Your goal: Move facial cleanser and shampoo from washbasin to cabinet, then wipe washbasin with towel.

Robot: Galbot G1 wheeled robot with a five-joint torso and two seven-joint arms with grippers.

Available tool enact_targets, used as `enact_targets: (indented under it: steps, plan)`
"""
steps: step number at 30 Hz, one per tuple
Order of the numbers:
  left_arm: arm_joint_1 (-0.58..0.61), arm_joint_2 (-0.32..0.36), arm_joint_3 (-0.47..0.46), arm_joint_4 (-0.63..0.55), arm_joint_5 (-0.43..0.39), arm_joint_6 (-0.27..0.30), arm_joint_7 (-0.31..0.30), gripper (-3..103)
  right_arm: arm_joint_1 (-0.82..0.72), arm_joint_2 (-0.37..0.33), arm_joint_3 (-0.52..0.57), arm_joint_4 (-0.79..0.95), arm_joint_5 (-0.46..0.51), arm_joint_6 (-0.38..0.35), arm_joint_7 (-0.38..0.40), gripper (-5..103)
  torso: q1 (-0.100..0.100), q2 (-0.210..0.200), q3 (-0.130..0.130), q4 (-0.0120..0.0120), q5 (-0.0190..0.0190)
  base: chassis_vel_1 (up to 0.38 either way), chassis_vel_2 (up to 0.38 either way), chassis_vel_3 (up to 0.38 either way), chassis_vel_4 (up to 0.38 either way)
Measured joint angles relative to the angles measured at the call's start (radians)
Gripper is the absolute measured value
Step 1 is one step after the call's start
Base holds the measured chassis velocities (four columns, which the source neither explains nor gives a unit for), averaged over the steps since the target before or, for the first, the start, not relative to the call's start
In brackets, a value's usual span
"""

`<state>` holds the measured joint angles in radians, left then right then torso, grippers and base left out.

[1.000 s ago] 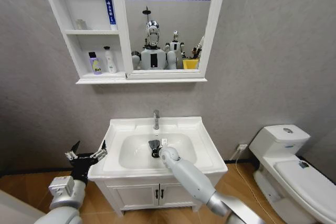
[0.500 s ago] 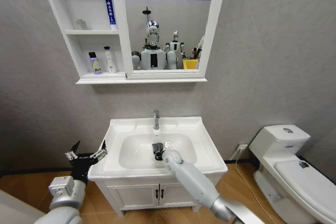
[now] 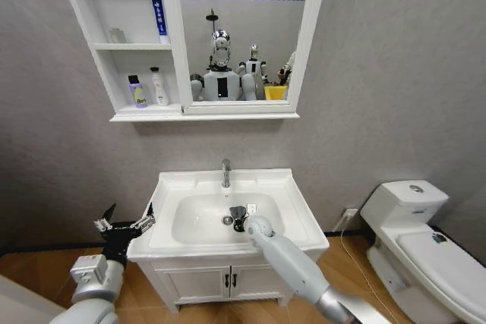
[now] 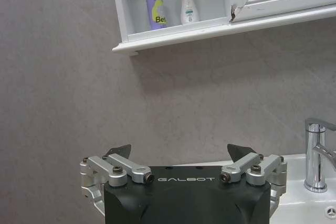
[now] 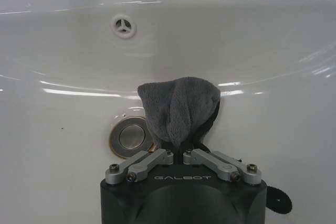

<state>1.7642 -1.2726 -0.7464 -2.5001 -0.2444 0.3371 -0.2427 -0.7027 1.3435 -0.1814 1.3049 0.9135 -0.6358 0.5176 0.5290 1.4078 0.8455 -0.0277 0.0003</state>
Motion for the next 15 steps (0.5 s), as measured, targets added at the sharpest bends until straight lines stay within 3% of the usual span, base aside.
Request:
enact_targets:
  steps: [15]
  plan:
    - [0.0,0.0,0.0,0.0,0.0,0.0,0.0,100,0.02,0.058,-0.022,-0.075,-0.055,0.034,-0.054,3,0.0,0.0,0.0,0.0,-0.0002,0.0,0.0,0.0,0.0]
